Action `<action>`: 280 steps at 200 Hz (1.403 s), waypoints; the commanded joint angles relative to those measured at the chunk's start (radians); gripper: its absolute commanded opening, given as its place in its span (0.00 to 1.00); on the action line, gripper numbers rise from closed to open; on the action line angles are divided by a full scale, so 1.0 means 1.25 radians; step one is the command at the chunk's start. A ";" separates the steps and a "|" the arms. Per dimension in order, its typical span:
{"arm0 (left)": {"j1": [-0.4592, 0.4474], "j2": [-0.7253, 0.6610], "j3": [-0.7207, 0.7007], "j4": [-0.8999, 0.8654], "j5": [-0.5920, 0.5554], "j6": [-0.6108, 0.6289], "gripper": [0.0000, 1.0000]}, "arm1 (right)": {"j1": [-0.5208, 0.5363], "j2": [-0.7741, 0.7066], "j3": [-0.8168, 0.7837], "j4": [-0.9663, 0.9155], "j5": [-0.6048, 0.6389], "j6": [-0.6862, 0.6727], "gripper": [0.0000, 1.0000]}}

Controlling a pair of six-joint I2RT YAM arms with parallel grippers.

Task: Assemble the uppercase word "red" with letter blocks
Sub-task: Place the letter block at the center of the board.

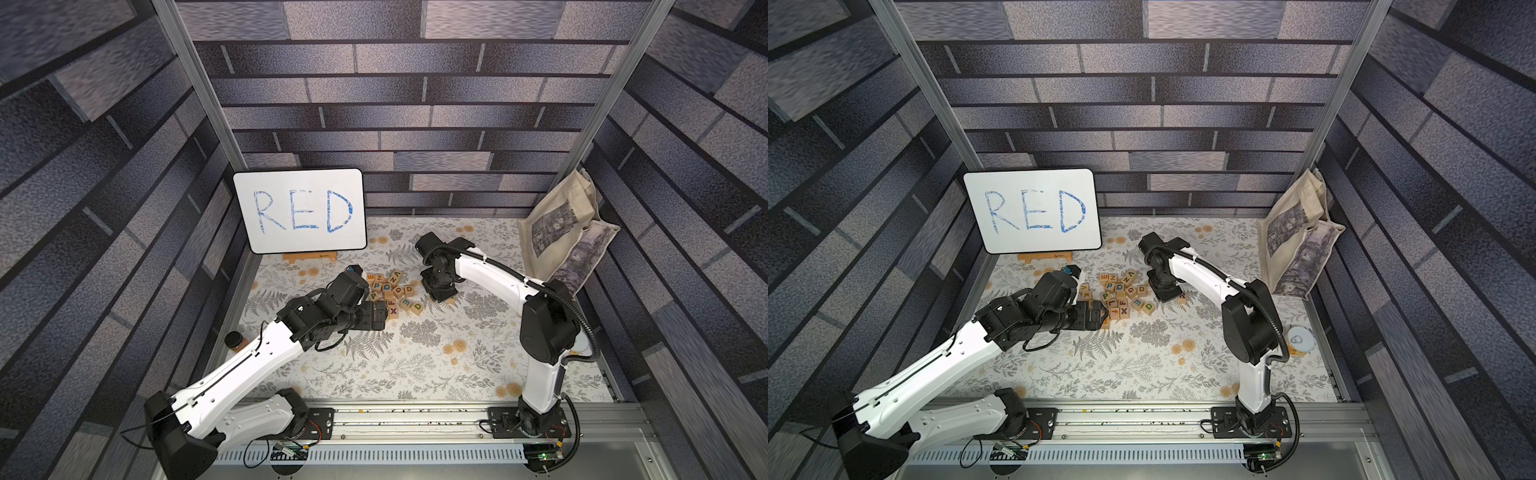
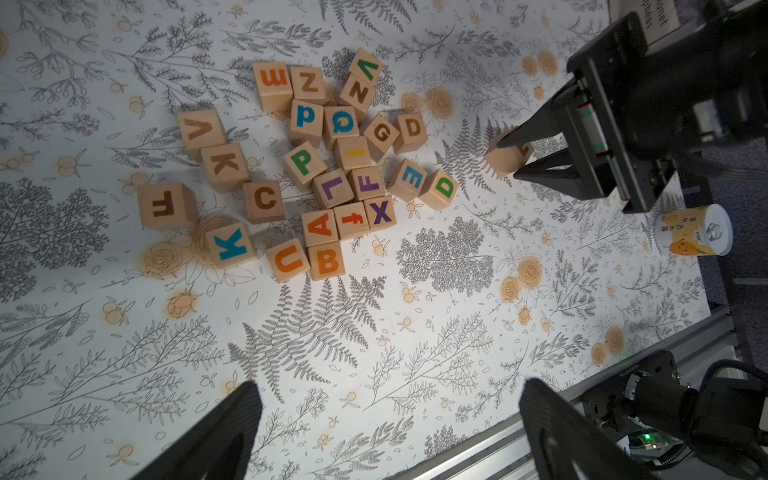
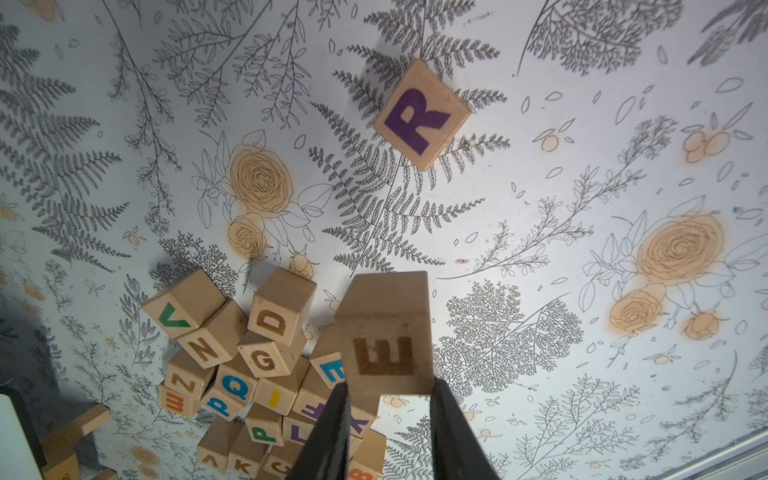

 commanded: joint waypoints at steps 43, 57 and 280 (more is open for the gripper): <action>0.005 0.016 -0.028 0.173 0.060 0.073 1.00 | -0.044 -0.065 -0.059 -0.006 0.035 0.091 0.05; 0.005 0.027 -0.026 0.189 0.073 0.078 1.00 | -0.053 -0.070 -0.065 -0.007 0.040 0.093 0.05; -0.042 0.249 0.055 0.310 0.183 0.119 1.00 | -0.240 -0.089 -0.208 0.067 0.039 0.054 0.05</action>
